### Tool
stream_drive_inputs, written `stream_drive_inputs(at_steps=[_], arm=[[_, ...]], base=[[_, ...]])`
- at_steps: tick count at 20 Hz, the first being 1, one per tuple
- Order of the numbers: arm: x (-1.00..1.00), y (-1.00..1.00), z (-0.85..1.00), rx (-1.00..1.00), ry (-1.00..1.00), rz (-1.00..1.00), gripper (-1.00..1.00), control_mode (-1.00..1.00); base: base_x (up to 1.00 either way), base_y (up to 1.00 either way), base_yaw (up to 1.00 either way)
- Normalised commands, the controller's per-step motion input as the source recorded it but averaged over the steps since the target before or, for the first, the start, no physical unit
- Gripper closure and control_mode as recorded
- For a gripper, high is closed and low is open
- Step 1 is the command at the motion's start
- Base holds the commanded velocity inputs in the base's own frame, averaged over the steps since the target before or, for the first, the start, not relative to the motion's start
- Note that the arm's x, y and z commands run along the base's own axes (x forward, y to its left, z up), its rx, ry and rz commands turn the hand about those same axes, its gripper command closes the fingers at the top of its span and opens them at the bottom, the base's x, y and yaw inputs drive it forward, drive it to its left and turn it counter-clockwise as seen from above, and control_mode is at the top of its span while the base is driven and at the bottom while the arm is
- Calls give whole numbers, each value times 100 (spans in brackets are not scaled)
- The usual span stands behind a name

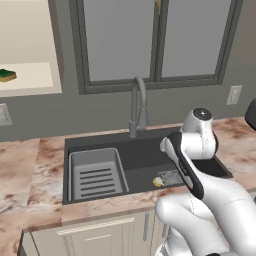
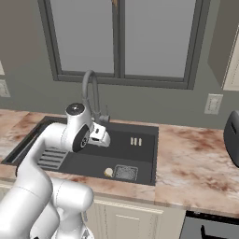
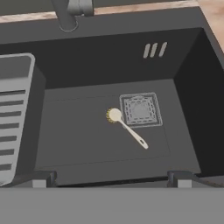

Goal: Pick up the dish brush and sponge from the sink, and place them back in the cabinet, and close the cabinet door.

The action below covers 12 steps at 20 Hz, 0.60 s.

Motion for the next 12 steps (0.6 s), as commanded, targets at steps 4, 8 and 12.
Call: stream_drive_inputs(at_steps=[4, 8, 12], arm=[[17, 0, -19, 0, 0, 0, -100, -100], [18, -3, -15, 0, 0, 0, -100, -100], [11, -8, -14, 0, 0, 0, -100, -100]], base=[[0, 0, 0], [0, 0, 0], [0, 0, 0]])
